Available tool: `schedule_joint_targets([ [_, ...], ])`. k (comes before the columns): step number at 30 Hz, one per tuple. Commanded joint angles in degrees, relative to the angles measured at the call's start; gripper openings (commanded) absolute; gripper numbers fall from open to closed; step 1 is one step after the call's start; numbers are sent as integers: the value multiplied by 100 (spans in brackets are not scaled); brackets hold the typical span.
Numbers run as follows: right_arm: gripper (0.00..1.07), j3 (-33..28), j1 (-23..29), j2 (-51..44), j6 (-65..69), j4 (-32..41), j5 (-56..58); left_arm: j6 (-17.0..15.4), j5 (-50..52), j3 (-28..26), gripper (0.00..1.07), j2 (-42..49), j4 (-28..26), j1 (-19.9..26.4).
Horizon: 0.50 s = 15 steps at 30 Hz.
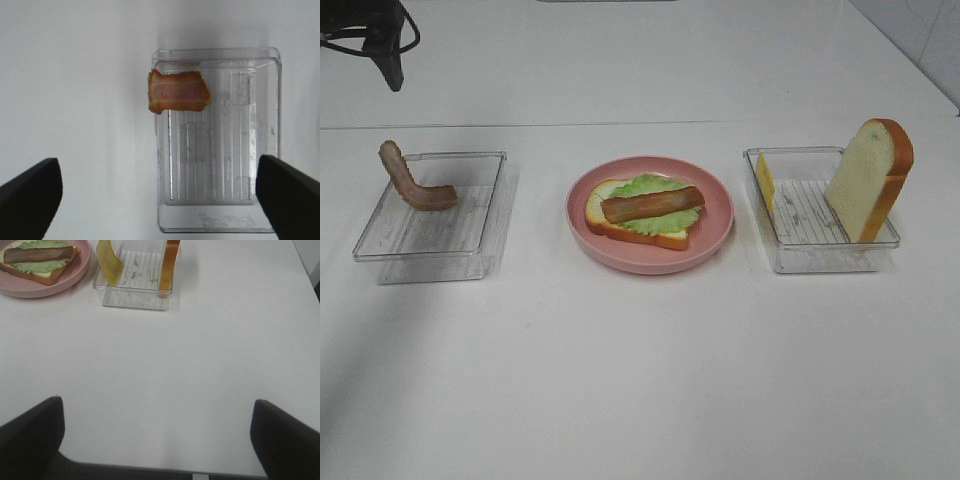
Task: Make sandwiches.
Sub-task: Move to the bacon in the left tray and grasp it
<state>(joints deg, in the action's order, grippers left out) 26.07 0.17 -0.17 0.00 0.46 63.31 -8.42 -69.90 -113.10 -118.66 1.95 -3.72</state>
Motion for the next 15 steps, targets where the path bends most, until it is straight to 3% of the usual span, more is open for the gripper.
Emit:
schedule_joint_targets([
  [1,99,11,-23,-201,0,-6,-6,0,-367,40,98,34,-57,103],
  [15,99,11,-23,-201,0,-6,-6,252,178,34,98,-447,-561,132],
])
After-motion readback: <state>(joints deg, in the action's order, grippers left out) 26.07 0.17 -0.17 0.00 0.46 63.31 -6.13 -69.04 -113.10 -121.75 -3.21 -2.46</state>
